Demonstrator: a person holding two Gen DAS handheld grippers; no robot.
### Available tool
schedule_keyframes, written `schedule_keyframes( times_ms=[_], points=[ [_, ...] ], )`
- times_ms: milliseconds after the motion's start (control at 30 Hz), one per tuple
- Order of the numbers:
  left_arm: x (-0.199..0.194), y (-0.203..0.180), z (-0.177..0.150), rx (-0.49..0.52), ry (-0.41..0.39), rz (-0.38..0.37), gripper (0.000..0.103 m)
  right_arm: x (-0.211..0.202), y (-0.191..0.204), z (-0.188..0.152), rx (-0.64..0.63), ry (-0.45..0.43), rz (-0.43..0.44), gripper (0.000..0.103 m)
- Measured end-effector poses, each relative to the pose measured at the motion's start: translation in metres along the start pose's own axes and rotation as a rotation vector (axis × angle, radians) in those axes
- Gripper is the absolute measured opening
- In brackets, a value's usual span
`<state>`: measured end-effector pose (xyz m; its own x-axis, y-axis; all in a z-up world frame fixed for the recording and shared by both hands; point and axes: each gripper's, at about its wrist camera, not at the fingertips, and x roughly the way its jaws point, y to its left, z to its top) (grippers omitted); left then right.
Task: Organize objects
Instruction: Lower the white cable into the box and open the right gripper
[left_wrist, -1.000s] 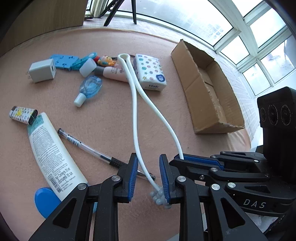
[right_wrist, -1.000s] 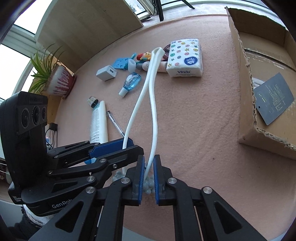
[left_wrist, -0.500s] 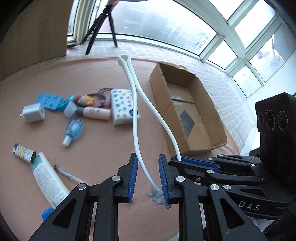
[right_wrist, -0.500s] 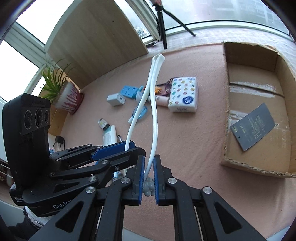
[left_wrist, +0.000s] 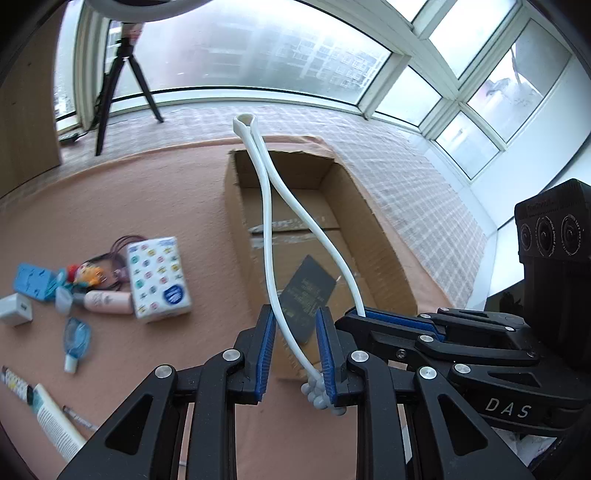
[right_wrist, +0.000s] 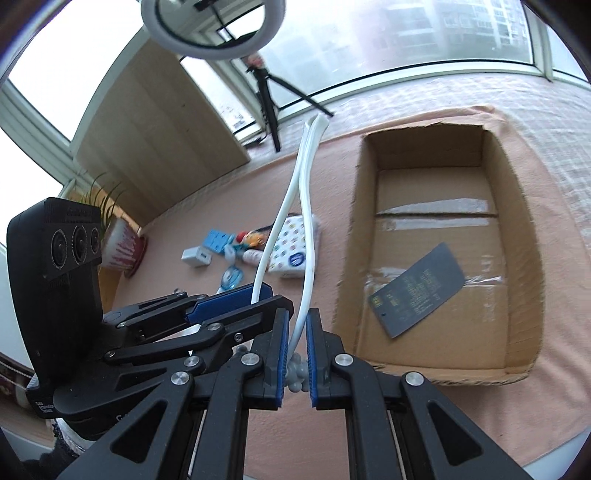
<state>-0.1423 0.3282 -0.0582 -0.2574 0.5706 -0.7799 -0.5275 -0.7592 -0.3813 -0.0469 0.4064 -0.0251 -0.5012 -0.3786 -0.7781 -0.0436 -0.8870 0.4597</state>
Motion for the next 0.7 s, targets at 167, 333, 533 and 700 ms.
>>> schedule_keyframes(
  times_ms=[167,333,533,700],
  points=[
    [0.024,-0.016,0.018,0.016,0.011,-0.017,0.023,-0.008,-0.025,0.010,0.034,-0.019,-0.023,0.009],
    [0.045,-0.030,0.028,0.030,0.024,-0.020,0.023,-0.013,-0.050,0.017,0.070,-0.030,-0.037,0.009],
    [0.063,-0.038,0.034,0.033,0.044,-0.015,0.025,-0.014,-0.067,0.020,0.091,-0.032,-0.064,0.009],
    [0.072,-0.024,0.035,-0.011,0.064,0.093,0.058,-0.009,-0.083,0.022,0.112,-0.034,-0.104,0.015]
  ],
)
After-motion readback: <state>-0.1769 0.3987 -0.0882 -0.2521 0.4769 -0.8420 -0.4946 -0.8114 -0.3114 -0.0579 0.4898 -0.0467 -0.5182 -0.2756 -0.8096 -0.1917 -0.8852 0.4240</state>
